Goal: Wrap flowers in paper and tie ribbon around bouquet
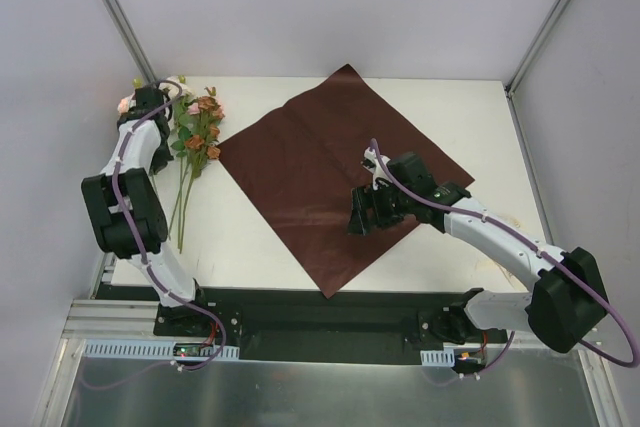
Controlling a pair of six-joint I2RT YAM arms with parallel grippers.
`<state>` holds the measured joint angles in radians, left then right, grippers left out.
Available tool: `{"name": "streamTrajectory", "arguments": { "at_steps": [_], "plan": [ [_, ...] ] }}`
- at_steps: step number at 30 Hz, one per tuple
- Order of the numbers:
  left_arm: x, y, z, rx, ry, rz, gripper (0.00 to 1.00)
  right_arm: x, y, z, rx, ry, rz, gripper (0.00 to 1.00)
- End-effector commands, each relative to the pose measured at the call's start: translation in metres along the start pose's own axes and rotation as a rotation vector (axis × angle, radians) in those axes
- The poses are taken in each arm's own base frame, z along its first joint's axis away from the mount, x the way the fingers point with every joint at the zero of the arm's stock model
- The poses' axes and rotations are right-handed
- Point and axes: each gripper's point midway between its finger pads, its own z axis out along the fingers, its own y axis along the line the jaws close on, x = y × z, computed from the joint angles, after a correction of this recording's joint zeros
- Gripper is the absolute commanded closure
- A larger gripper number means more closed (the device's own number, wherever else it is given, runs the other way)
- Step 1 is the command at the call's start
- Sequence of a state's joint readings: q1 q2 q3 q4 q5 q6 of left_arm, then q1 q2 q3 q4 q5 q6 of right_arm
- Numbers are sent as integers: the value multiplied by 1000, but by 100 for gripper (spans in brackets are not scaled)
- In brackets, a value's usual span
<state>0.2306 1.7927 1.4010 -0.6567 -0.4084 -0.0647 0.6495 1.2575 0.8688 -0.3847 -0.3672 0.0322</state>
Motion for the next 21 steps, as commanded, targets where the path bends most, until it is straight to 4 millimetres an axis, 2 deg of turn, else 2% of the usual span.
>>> {"name": "streamTrajectory", "arguments": {
  "at_steps": [1, 4, 5, 7, 8, 12, 13, 14, 15, 16, 17, 18, 19, 21],
  "plan": [
    [-12, 21, -38, -27, -107, -71, 100, -8, -2, -4, 8, -44, -14, 19],
    [-17, 22, -62, 15, -172, -107, 100, -9, -7, -5, 25, -42, 16, 19],
    [-19, 23, -78, 37, -205, -121, 100, -9, -9, -6, 27, -41, 29, 19],
    [-24, 14, -100, 110, -257, -132, 100, -9, -20, -6, 40, -38, 82, 19],
    [-28, 11, -118, 155, -302, -142, 100, -9, -25, -6, 50, -34, 112, 19],
    [-35, -46, -178, 431, -396, -79, 100, -5, -66, -7, 158, -9, 273, 20],
    [-28, -82, -199, 573, -388, -35, 100, 0, -73, -3, 171, 15, 302, 21],
    [-25, -99, -204, 636, -366, -17, 100, 1, -77, -2, 181, 23, 321, 23],
    [-24, -120, -220, 711, -362, 16, 100, 1, -84, -3, 194, 25, 347, 23],
    [-13, -148, -237, 801, -338, 63, 100, 2, -86, -1, 197, 34, 359, 25],
    [-8, -172, -235, 827, -301, 111, 100, 4, -88, 0, 199, 36, 364, 25],
    [-13, -187, -247, 852, -326, 148, 100, 4, -90, -1, 204, 35, 373, 25],
    [-3, -213, -261, 885, -333, 221, 100, 4, -91, -1, 203, 31, 374, 25],
    [-9, -252, -267, 924, -329, 293, 100, 6, -94, -5, 209, 23, 401, 26]
  ]
}}
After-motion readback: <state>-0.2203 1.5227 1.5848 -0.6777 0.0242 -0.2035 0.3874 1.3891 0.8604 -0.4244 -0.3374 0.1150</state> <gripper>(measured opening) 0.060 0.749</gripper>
